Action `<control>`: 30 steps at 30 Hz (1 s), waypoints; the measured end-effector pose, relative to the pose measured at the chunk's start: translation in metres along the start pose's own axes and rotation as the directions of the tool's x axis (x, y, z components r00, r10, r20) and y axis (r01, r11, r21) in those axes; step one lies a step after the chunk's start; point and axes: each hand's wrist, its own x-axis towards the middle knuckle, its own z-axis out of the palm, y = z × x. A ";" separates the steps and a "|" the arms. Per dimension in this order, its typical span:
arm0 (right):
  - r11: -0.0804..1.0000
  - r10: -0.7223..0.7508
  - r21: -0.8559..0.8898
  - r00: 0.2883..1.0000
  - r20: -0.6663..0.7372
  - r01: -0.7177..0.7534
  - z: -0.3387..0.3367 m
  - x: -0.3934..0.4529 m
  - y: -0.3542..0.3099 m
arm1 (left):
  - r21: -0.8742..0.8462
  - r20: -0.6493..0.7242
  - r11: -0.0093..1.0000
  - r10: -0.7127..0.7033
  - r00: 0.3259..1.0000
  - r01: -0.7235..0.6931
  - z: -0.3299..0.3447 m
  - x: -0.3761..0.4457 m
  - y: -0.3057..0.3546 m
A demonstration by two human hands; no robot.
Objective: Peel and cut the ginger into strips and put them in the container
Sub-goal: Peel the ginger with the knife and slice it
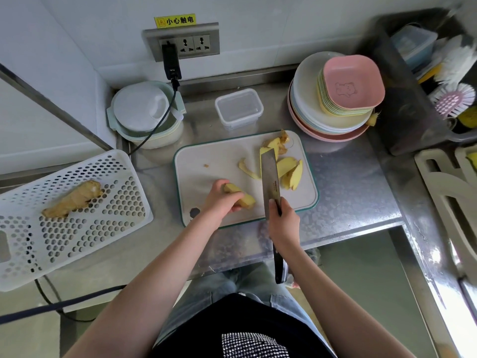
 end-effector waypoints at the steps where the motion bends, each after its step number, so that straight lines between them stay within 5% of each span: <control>1: 1.000 0.002 0.007 1.000 -0.010 -0.002 -0.001 0.001 0.001 | 0.007 -0.010 1.000 -0.003 1.000 0.003 0.002 -0.001 0.002; 7: 0.997 0.055 0.061 0.996 -0.068 -0.051 -0.009 0.008 0.006 | -0.053 -0.054 0.997 -0.065 0.996 0.062 0.010 0.011 0.014; 10: 0.994 0.073 0.081 0.994 -0.082 -0.067 -0.012 0.009 0.008 | 0.150 -0.130 0.989 0.009 0.991 0.010 0.006 0.014 0.016; 13: 0.993 0.077 0.097 0.993 -0.086 -0.068 -0.015 0.009 0.008 | 0.284 0.025 0.954 0.092 0.995 -0.095 0.000 0.012 0.011; 16: 0.992 0.073 0.108 0.994 -0.085 -0.064 -0.018 0.009 0.009 | 0.620 0.181 0.704 0.299 0.937 -0.345 -0.009 0.011 0.001; 21: 0.993 0.067 0.106 0.994 -0.090 -0.057 -0.022 0.009 0.011 | 0.723 0.293 0.421 0.531 0.795 -0.548 -0.018 0.008 0.002; 24: 0.996 0.043 0.085 0.997 -0.068 -0.038 -0.021 0.010 0.009 | 0.725 0.384 0.363 0.492 0.781 -0.585 -0.023 0.012 0.007; 27: 0.999 -0.010 0.049 1.000 -0.027 0.011 -0.017 0.010 0.003 | 0.775 0.412 0.358 0.340 0.845 -0.521 -0.031 0.015 0.009; 30: 0.997 -0.070 -0.018 0.997 0.033 0.071 -0.010 0.007 -0.002 | 0.891 0.398 0.127 0.244 0.884 -0.436 -0.038 0.009 0.014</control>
